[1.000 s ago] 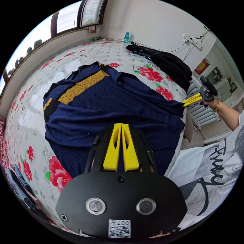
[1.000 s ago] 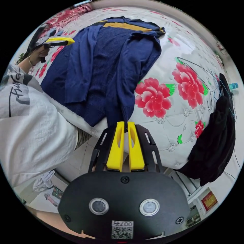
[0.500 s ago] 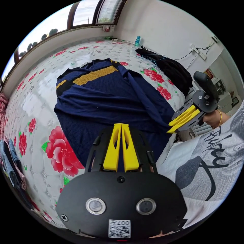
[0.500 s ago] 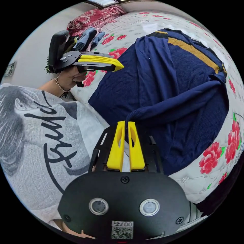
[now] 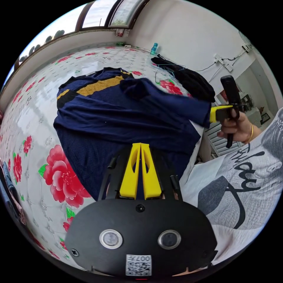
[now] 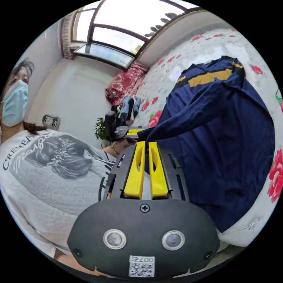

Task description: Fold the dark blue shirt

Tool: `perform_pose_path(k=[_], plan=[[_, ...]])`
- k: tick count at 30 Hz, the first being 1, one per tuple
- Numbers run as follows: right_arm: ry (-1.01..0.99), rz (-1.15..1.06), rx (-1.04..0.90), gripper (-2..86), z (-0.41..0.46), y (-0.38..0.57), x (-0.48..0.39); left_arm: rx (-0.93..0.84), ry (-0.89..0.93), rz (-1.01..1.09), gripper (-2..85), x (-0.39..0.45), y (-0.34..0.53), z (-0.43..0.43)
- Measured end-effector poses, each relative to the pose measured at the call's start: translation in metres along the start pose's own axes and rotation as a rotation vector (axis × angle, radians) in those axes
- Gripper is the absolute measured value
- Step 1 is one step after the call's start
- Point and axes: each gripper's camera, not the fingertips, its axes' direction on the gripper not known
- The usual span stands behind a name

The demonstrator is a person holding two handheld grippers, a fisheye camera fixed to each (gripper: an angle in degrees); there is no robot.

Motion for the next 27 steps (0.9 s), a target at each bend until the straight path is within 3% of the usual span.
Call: perform_pose_path(k=[2, 5, 9, 11, 14, 27], plan=[[0.016, 0.002, -0.254, 1.1, 0.062, 0.013, 0.016, -0.033, 0.014, -0.012, -1.0, -0.006, 0.001, 0.006], [0.035, -0.102, -0.411, 2.6, 0.085, 0.021, 0.009, -0.054, 0.020, -0.022, -1.0, -0.010, 0.001, 0.010], [0.408, -0.286, -0.372, 5.7, 0.048, 0.006, -0.001, -0.085, 0.051, -0.026, -1.0, -0.013, -0.002, 0.020], [0.711, -0.343, -0.330, 7.1, 0.025, -0.018, 0.013, -0.103, 0.074, -0.026, -1.0, -0.012, -0.009, 0.029], [0.917, -0.385, -0.282, 7.4, 0.013, -0.055, 0.047, -0.130, 0.090, -0.027, -1.0, -0.011, -0.020, 0.042], [1.031, -0.549, -0.447, 0.2, 0.070, -0.110, 0.116, -0.262, 0.073, 0.000, -1.0, 0.001, -0.065, 0.090]])
